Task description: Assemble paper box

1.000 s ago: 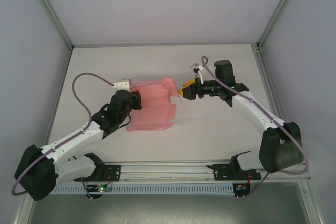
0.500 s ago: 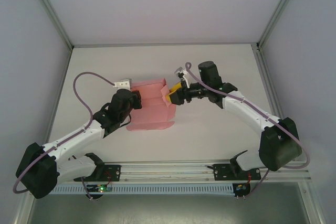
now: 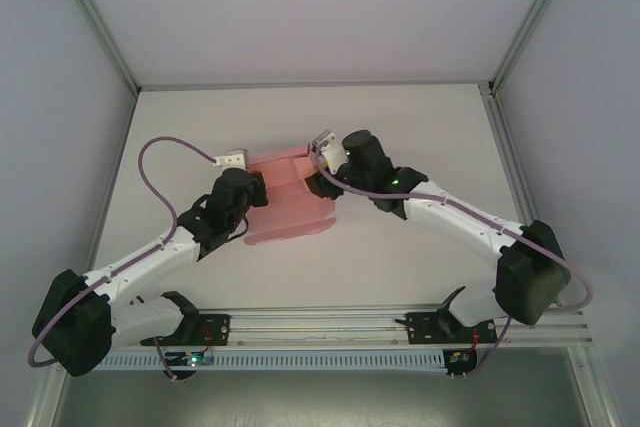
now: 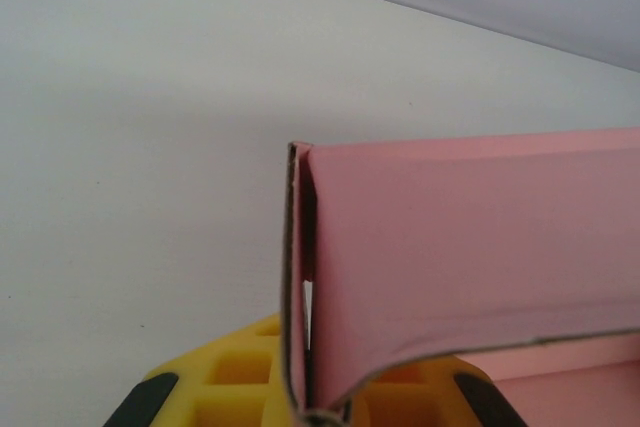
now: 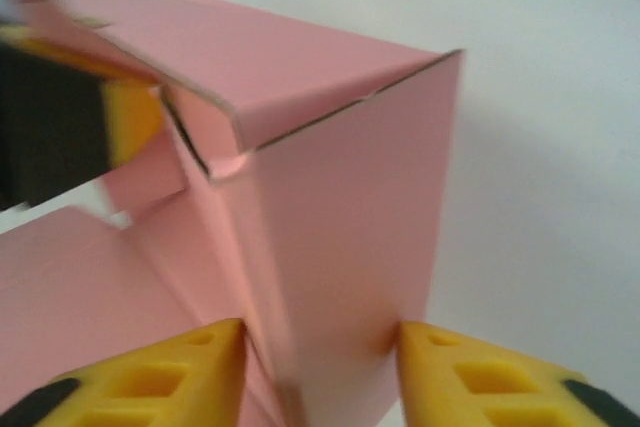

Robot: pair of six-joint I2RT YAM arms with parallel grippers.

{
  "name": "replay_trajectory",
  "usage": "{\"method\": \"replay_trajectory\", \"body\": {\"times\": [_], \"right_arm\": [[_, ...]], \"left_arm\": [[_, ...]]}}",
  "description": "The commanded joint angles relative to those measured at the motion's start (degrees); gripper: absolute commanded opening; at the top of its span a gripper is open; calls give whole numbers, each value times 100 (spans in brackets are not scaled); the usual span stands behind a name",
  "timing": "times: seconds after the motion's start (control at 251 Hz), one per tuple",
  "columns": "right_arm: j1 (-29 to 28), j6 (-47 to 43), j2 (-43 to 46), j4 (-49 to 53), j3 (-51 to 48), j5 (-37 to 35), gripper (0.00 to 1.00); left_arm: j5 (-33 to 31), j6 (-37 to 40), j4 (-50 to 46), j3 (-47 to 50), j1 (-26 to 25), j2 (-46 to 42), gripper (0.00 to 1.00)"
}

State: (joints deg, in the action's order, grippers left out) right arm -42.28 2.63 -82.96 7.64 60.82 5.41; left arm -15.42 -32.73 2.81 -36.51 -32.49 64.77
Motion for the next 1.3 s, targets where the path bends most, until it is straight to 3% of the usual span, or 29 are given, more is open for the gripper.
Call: {"method": "replay_trajectory", "body": {"times": [0.0, 0.12, 0.184, 0.443, 0.519, 0.742, 0.91, 0.978, 1.089, 1.153, 1.245, 1.297], "right_arm": [[-463, 18, -363, -593, 117, -2590, 26], [-774, -120, -756, -1209, 185, -4106, 10], [-871, -276, -991, -1286, 325, -4908, 5], [-615, -618, -1467, -964, 537, -7180, 7], [-476, -1000, -1549, -1056, 530, -7862, 7], [-62, -2239, -1666, -2286, 224, -8735, 8], [-177, -2029, -1630, -2391, 139, -7719, 8], [-294, -1675, -1442, -2194, 44, -6421, 17], [-299, -985, -941, -2305, -299, -3807, 20], [-248, -867, -697, -2570, -526, -2455, 28], [-193, -935, -355, -2718, -743, -1390, 30], [-235, -867, -137, -2729, -835, -1150, 36]], "left_arm": [[446, -151, 346, -346, -58, 60, 0], [338, -347, 51, -559, -92, 198, 0], [-65, -574, -331, -727, -144, 272, 0], [-1931, -2336, -3562, -1668, -190, 782, 0], [-1963, -2563, -3908, -1701, -189, 834, 0], [-1920, -2896, -4415, -1652, -186, 660, 0], [-1654, -2677, -3979, -1559, -194, 610, 0], [-1409, -2402, -3478, -1436, -193, 560, 0], [-1163, -2123, -2812, -1318, -191, 451, 0], [-1078, -1960, -2496, -1264, -190, 375, 0], [-990, -1704, -2056, -1143, -189, 261, 0], [-962, -1531, -1890, -1083, -189, 217, 0]]}}
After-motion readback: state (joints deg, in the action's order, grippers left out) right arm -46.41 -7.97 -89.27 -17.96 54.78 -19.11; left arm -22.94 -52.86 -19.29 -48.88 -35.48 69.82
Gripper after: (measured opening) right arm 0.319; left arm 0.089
